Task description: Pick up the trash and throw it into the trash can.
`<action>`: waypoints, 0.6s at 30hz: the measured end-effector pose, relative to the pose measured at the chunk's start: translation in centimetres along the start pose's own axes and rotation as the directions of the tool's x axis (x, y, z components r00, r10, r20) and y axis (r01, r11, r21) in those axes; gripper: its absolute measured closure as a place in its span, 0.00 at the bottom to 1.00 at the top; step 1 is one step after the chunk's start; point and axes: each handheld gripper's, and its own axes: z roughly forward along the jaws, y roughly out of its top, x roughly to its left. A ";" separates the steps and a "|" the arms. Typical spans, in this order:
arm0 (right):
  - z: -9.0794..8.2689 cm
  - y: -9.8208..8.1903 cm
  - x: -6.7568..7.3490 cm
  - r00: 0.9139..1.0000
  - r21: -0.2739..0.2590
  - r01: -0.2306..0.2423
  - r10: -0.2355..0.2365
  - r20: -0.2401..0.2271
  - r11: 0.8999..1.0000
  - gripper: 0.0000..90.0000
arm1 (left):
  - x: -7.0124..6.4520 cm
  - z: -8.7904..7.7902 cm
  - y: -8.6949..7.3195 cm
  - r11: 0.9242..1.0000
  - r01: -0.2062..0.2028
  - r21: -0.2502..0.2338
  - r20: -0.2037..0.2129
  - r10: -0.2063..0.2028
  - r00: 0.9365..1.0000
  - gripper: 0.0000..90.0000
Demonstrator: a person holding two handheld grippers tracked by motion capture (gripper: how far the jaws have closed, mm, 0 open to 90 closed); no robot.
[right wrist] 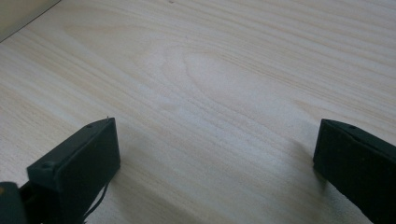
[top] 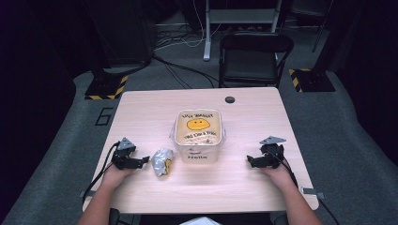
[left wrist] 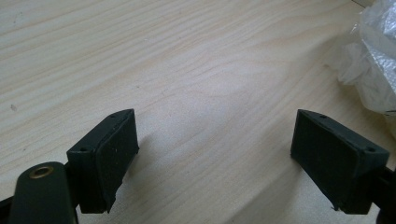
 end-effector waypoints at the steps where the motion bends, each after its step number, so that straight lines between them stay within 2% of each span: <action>1: 0.0 0.0 0.0 1.000 0.000 0.000 0.000 0.001 1.000 0.00 | 0.0 0.0 0.0 1.000 0.001 0.000 0.000 -0.001 1.000 0.16; 6: 0.0 0.0 0.0 1.000 0.001 -0.002 0.002 0.000 1.000 0.00 | 0.0 0.0 0.0 1.000 0.001 0.000 0.001 -0.001 1.000 0.16; 10: 0.0 0.0 0.0 1.000 0.000 -0.001 0.001 0.001 1.000 0.00 | 0.1 -0.2 0.1 1.000 -0.005 0.021 0.003 0.005 1.000 0.18; 15: 0.0 0.0 0.0 1.000 0.000 -0.001 0.001 0.001 1.000 0.00 | 0.0 -0.6 0.3 0.999 0.034 0.024 0.012 -0.034 0.999 0.28; 18: 0.0 0.0 0.0 1.000 0.000 -0.001 0.001 0.001 1.000 0.00 | -0.1 -0.9 0.4 0.999 0.023 0.028 0.004 -0.023 1.000 0.28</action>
